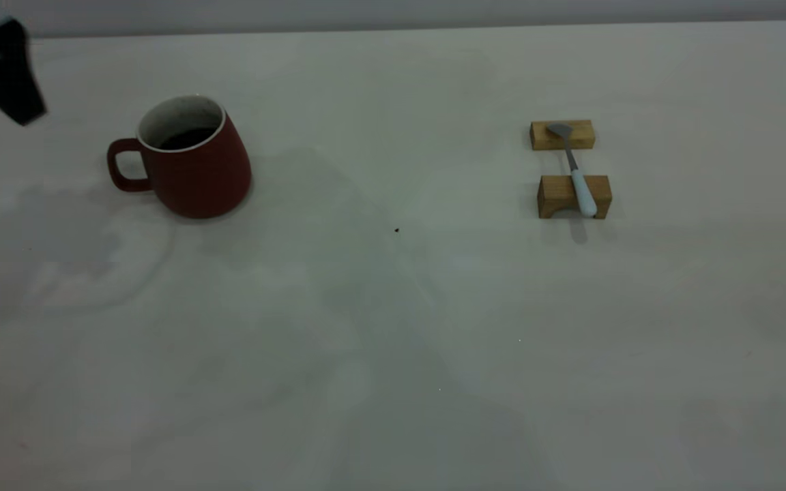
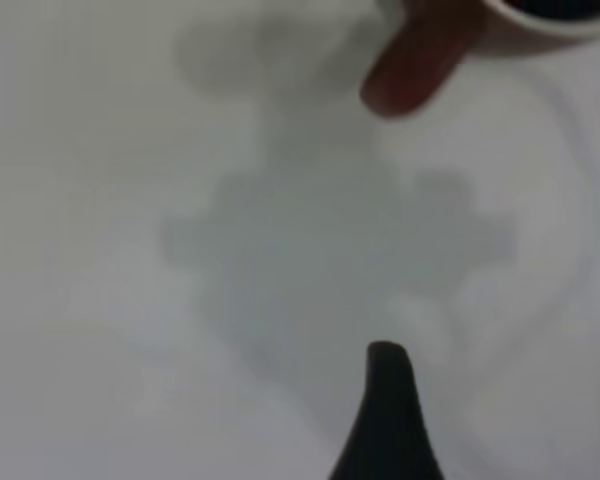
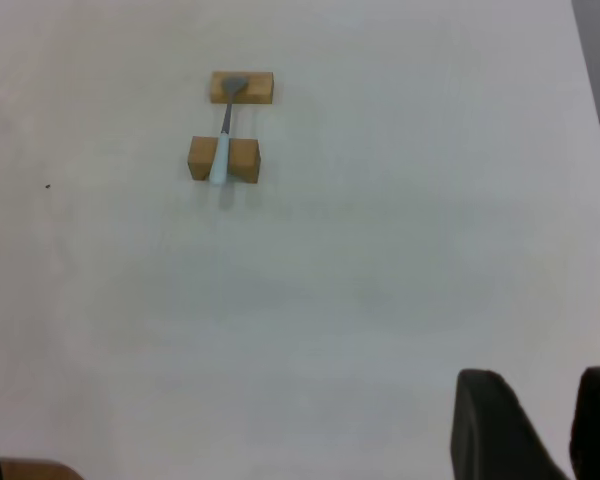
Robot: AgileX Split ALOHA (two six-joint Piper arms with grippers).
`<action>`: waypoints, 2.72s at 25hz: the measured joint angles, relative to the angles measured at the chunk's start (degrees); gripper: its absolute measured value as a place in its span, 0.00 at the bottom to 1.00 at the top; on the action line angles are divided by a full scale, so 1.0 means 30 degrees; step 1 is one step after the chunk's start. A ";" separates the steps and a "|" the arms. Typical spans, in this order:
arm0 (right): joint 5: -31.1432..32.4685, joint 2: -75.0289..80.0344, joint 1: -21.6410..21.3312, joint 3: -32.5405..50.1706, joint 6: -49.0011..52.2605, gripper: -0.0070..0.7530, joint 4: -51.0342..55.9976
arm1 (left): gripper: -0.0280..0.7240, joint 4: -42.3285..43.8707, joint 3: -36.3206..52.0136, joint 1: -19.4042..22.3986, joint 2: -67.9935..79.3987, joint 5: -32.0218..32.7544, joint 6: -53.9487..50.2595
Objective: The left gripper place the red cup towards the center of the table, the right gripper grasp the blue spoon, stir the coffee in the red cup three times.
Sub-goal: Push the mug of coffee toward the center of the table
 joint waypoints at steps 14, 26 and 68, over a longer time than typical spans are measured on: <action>0.0000 0.0000 0.0000 0.0000 0.0000 0.32 0.0000 | 0.88 0.0259 -0.4568 -0.1341 0.5637 -0.0142 0.4487; 0.0000 0.0000 0.0000 0.0000 0.0000 0.32 0.0000 | 0.64 0.0882 -0.4799 -0.1743 0.6359 -0.0768 0.6856; 0.0000 0.0000 0.0000 0.0000 0.0000 0.32 0.0000 | 0.92 0.1074 -0.5308 -0.8218 0.4206 -0.0279 0.1212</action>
